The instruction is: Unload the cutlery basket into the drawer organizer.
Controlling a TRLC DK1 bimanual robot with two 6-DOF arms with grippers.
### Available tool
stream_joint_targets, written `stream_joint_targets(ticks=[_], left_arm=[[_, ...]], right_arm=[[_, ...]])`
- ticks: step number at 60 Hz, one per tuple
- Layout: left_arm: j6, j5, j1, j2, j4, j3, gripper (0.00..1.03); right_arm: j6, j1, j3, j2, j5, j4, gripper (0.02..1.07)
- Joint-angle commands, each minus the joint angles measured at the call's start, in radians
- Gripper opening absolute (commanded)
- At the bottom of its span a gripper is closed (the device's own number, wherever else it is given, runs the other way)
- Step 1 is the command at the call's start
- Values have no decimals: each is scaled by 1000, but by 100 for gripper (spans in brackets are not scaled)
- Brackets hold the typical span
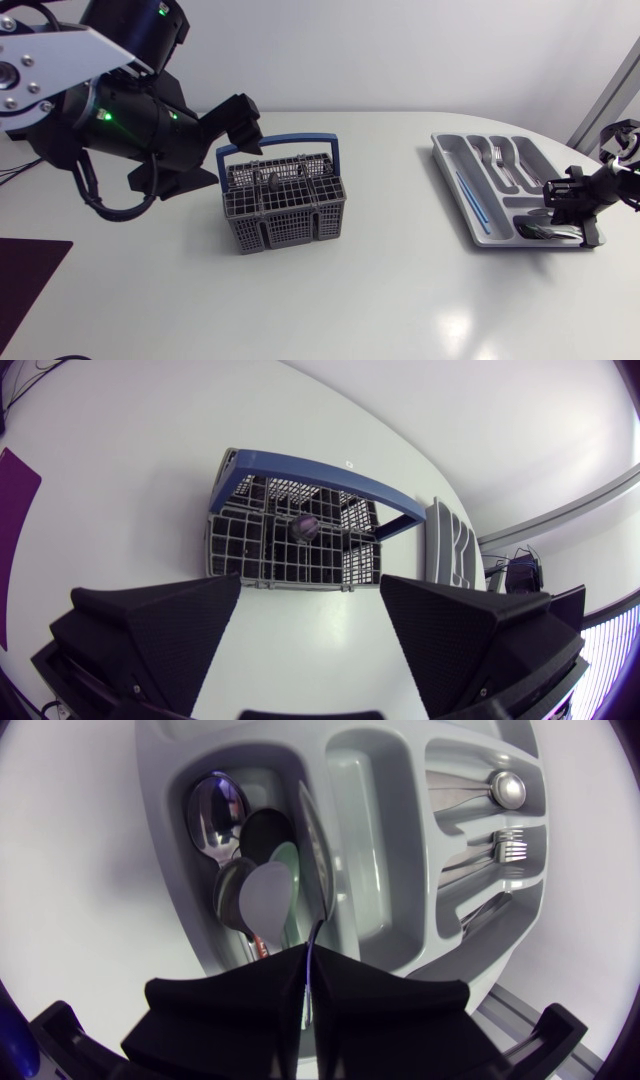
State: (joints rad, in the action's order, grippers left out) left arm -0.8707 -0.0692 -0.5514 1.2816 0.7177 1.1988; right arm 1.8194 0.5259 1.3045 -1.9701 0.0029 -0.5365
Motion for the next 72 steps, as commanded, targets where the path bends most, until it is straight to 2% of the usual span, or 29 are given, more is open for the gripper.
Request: stream_joint_targets(ticks=[1,5,10,18,37,53,67,72], left_arm=[[44,-9,-7,-25,2,-22,98],[64,-9,-8,-31,9,-22,98],[90,-9,-8,-34,23,-19,98],[139,-9,-8,-42,43,-21,98],[272,-9,-18,-65,129,-27,98],[366,-9,-21,-76,186,-34,98],[449,-15,-8,-80,190,-44,98],[486,-17,-12,-85,192,-56,98]], right_arm=[[38,6,10,-29,17,15,23],[37,6,12,-32,22,27,29],[34,6,10,-33,37,29,48],[29,8,9,-26,55,29,67],[-65,-37,-31,129,9,-14,98],[-250,-144,-53,292,-92,-106,102],[-582,-343,-45,435,-185,-322,102],[-695,-445,-67,490,-192,-344,102]])
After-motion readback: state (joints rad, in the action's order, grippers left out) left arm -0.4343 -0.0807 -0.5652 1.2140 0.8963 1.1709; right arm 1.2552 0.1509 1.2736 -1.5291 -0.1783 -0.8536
